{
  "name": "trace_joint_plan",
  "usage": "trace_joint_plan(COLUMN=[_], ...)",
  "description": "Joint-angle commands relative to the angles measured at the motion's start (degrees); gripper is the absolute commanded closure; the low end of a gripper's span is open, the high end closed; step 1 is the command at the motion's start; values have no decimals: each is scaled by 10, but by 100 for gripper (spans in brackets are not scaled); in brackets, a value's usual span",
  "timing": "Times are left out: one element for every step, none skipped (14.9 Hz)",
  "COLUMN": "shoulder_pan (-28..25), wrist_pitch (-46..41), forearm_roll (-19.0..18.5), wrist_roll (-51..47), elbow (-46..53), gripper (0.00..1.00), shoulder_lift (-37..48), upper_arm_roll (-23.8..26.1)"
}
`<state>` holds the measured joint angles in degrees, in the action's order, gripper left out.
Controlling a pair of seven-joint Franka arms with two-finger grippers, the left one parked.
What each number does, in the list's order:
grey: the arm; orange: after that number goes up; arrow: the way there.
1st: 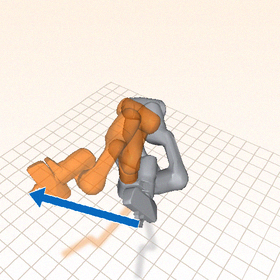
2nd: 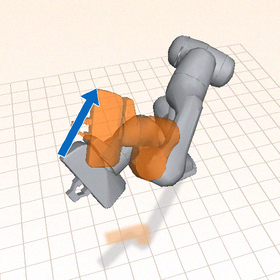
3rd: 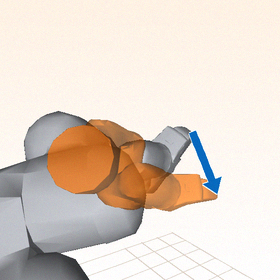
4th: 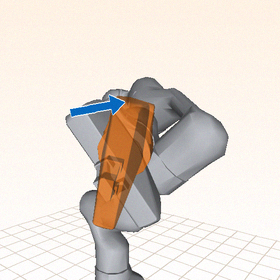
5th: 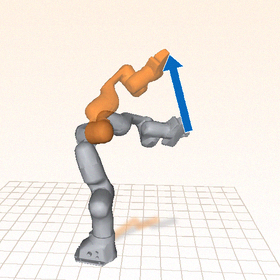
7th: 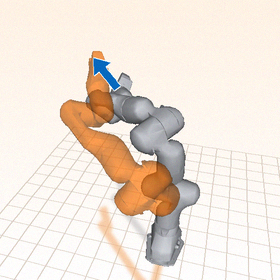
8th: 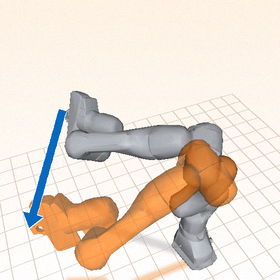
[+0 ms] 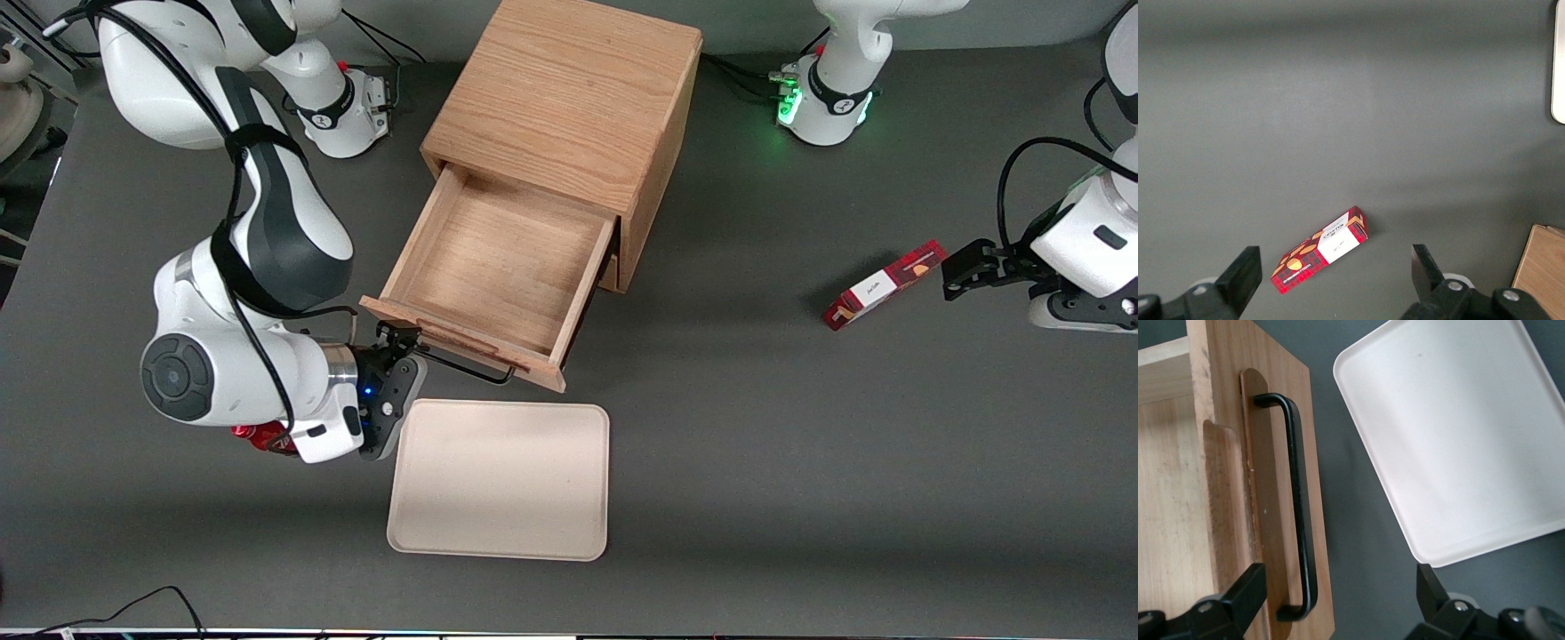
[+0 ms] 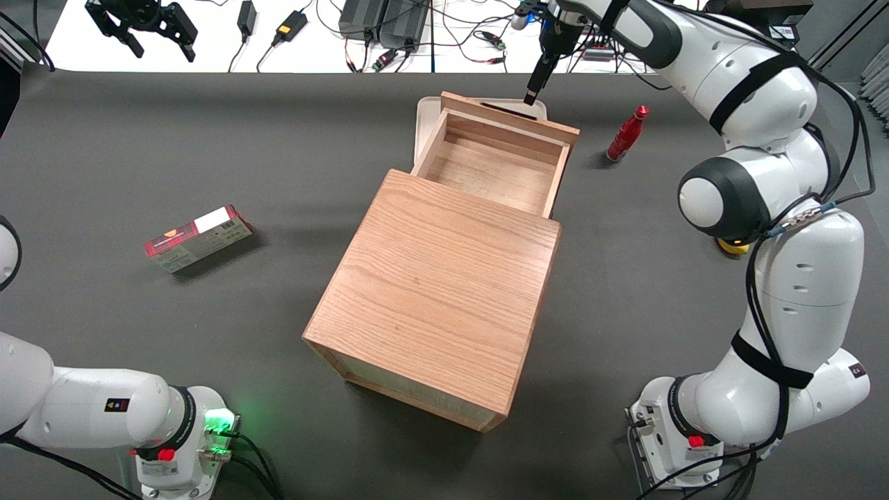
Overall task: Close top drawer
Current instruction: 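Lower the right gripper against the drawer front beside its black handle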
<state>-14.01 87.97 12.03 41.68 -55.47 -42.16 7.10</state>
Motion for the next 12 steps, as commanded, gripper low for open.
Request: trace_joint_plan(shoulder_pan=[-2, -8, -9, -9, -12, -15, -15, -16, -16, -18, -20, -22], wrist_pitch=[3, 4, 4, 4, 4, 4, 4, 4, 4, 4, 7, 11], forearm_roll=[19, 19, 19, 20, 20, 19, 19, 19, 19, 19, 19, 19], wrist_roll=[9, 7, 1, -2, -3, -3, -4, -3, -3, -3, -3, -3], elbow=[13, 12, 12, 12, 12, 11, 11, 10, 9, 9, 9, 7], gripper=[0, 0, 0, 0, 0, 0, 0, 0, 0, 0, 0, 0], shoulder_lift=[-15, -20, -26, -32, -35, -39, -40, -40, -42, -44, -47, -47], upper_arm_roll=[1, 1, 1, 2, 3, 5, 5, 5, 5, 5, 5, 6])
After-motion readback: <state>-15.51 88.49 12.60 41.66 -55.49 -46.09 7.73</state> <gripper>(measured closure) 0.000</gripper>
